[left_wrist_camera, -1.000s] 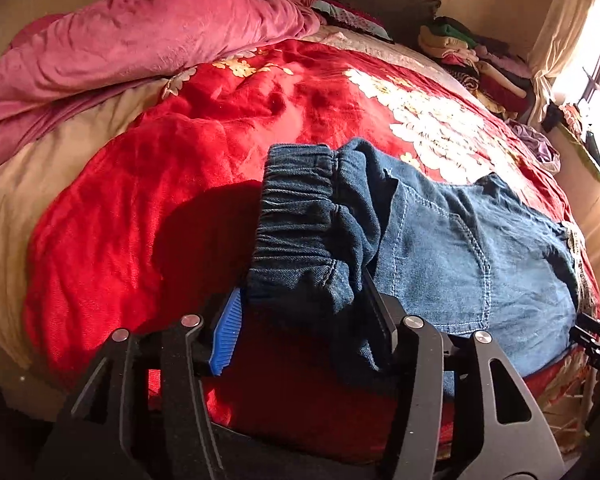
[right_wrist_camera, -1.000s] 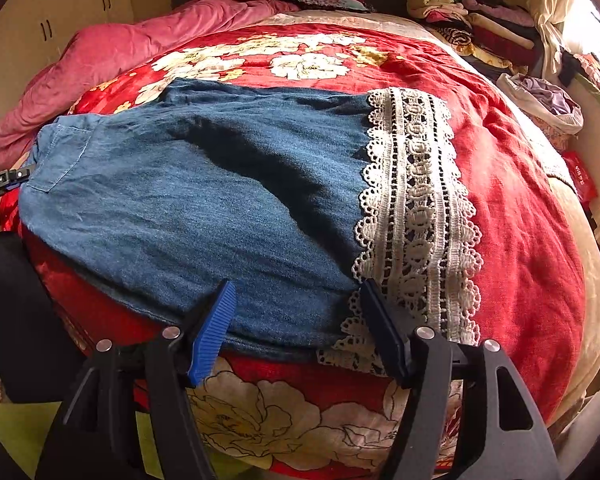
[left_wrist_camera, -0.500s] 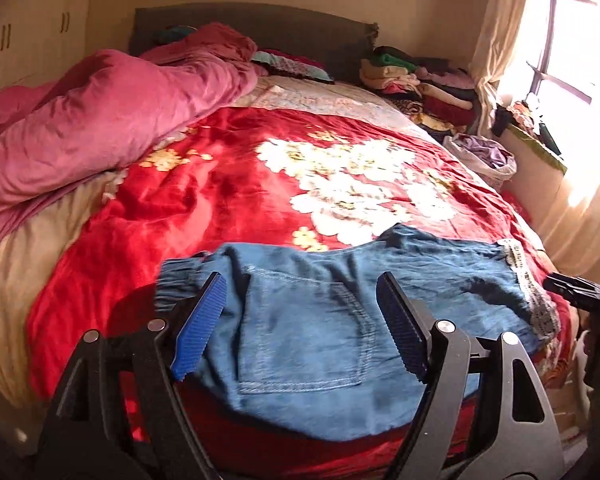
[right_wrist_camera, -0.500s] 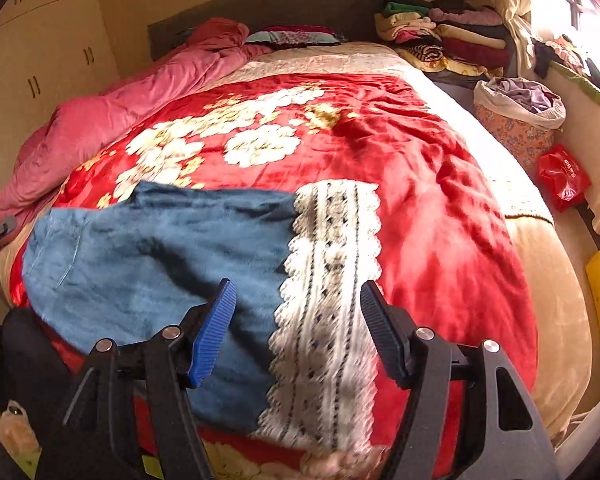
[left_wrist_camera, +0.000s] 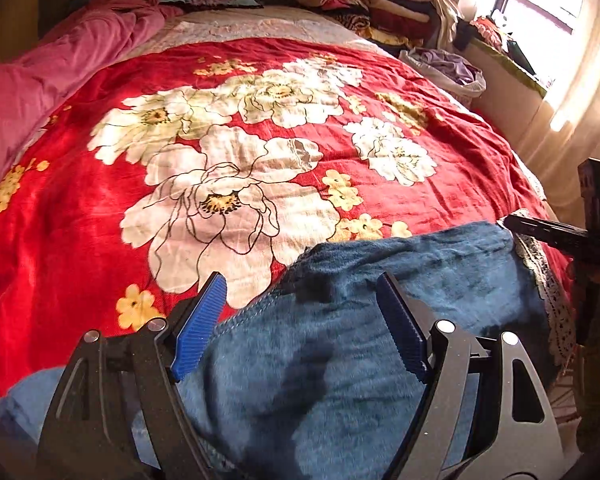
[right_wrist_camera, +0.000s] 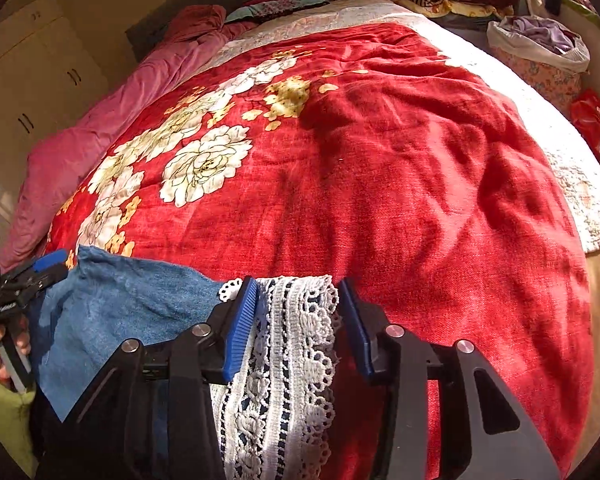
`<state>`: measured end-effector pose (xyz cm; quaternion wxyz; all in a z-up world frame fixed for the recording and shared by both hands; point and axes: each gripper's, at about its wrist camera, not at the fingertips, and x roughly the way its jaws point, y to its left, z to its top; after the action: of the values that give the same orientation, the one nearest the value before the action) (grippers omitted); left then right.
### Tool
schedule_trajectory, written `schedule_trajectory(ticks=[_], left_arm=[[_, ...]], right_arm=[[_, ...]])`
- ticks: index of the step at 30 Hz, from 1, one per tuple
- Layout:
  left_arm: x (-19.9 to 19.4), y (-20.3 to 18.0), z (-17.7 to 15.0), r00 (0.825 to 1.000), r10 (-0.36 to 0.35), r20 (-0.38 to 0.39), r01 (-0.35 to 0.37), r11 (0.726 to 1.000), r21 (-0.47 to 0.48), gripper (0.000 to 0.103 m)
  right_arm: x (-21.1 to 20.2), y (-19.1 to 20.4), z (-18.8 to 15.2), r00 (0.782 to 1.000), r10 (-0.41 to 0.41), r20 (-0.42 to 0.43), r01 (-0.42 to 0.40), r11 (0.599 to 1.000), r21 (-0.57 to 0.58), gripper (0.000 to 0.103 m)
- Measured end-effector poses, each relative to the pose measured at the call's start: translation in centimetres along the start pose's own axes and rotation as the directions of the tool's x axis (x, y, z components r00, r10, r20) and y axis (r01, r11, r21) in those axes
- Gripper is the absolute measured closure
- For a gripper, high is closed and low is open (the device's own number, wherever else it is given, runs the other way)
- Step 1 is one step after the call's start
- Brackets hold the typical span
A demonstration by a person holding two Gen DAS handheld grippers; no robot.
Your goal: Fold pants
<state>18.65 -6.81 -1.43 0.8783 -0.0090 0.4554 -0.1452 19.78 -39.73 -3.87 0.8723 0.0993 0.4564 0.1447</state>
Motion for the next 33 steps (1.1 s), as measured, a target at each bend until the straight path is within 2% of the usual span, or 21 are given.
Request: schedule_trajectory(ticks=[1, 3, 4, 5, 6, 7, 8, 10, 12, 15, 17, 21, 25, 26, 27, 28, 29, 31, 33], left_arm=[[0.7, 0.1, 0.1, 1.000, -0.021, -0.007, 0.021, 1.000, -0.004, 0.035], [2.3, 0.4, 0.1, 0.997, -0.068, -0.046, 0.066, 0.997, -0.041, 0.042], [2.9, 0.5, 0.0, 0.995, -0.080, -0.058, 0.076, 0.995, -0.064, 0.043], [3.1, 0.4, -0.2, 0.995, -0.078, -0.055, 0.074, 0.995, -0.065, 0.048], [3.0, 0.1, -0.2, 0.996, -0.075, -0.050, 0.073, 0.996, -0.050, 0.064], [2.8, -0.2, -0.2, 0.995, -0.091, -0.050, 0.089, 0.995, -0.041, 0.076], [2.6, -0.4, -0.2, 0.992, -0.110, -0.054, 0.108, 0.993, -0.040, 0.094], [1.9, -0.9, 0.1, 0.994, -0.098, -0.045, 0.097, 0.995, -0.016, 0.096], [0.9, -1.2, 0.8, 0.997, -0.082, 0.000, 0.082, 0.997, 0.009, 0.096], [0.7, -1.1, 2.1, 0.998, -0.060, 0.021, 0.060, 0.998, 0.004, 0.097], [1.4, -1.1, 2.6, 0.999, -0.039, 0.015, 0.039, 0.999, 0.007, 0.097], [3.4, -0.5, 1.6, 1.000, 0.004, -0.005, -0.004, 1.000, -0.020, 0.095], [4.0, 0.3, 0.4, 1.000, -0.005, 0.025, 0.006, 1.000, -0.028, 0.091], [3.7, 0.3, 0.2, 0.999, -0.016, 0.032, 0.017, 0.999, -0.027, 0.088], [3.2, 0.3, 0.1, 0.999, -0.025, 0.036, 0.026, 0.999, -0.029, 0.076], [2.4, 0.3, -0.2, 0.998, -0.039, 0.047, 0.041, 0.998, -0.041, 0.065], [1.4, 0.4, -0.5, 0.996, -0.052, 0.067, 0.056, 0.997, -0.053, 0.046], [-1.1, 0.3, -1.5, 0.992, -0.056, 0.117, 0.062, 0.997, -0.049, 0.045], [-3.3, 0.3, -2.7, 0.988, -0.027, 0.151, 0.034, 0.998, -0.043, 0.045]], right_arm=[[-0.2, 0.2, -0.2, 1.000, -0.004, 0.010, 0.004, 1.000, -0.014, 0.065], [-0.3, 0.3, -0.4, 1.000, 0.007, 0.023, -0.007, 1.000, -0.024, 0.068], [-0.5, 0.4, -0.6, 1.000, 0.016, 0.027, -0.015, 0.999, -0.031, 0.072], [-0.6, 0.7, -0.8, 0.999, 0.028, 0.027, -0.027, 0.999, -0.047, 0.078], [-0.8, 1.0, -1.0, 0.999, 0.035, 0.034, -0.033, 0.997, -0.067, 0.080], [-1.1, 1.4, -1.1, 0.998, 0.040, 0.043, -0.036, 0.996, -0.087, 0.083], [-1.5, 1.7, -1.2, 0.997, 0.053, 0.049, -0.048, 0.994, -0.097, 0.084], [-2.5, 1.9, -1.0, 0.994, 0.080, 0.080, -0.073, 0.993, -0.090, 0.085], [-3.7, 1.9, -0.3, 0.989, 0.075, 0.125, -0.063, 0.993, -0.098, 0.085], [-4.2, 1.9, 1.2, 0.985, 0.057, 0.162, -0.037, 0.992, -0.124, 0.085], [-3.1, 1.9, 2.0, 0.990, 0.014, 0.141, 0.004, 0.992, -0.127, 0.085], [0.8, 1.4, 1.9, 0.997, -0.065, 0.045, 0.071, 0.985, -0.155, 0.085], [2.0, 1.0, 1.3, 0.996, -0.079, 0.045, 0.085, 0.984, -0.154, 0.082], [1.7, 0.8, 1.3, 0.996, -0.073, 0.047, 0.079, 0.988, -0.134, 0.075], [1.2, 0.3, 1.4, 0.997, -0.066, 0.049, 0.071, 0.993, -0.099, 0.071], [0.4, -0.1, 1.5, 0.997, -0.057, 0.060, 0.060, 0.996, -0.059, 0.063], [-0.6, -0.5, 1.3, 0.995, -0.054, 0.083, 0.056, 0.998, -0.024, 0.054], [-2.9, -0.8, 0.5, 0.989, -0.061, 0.132, 0.061, 0.998, 0.007, 0.051], [-5.0, -1.0, -0.9, 0.986, -0.052, 0.161, 0.047, 0.998, 0.031, 0.051]])
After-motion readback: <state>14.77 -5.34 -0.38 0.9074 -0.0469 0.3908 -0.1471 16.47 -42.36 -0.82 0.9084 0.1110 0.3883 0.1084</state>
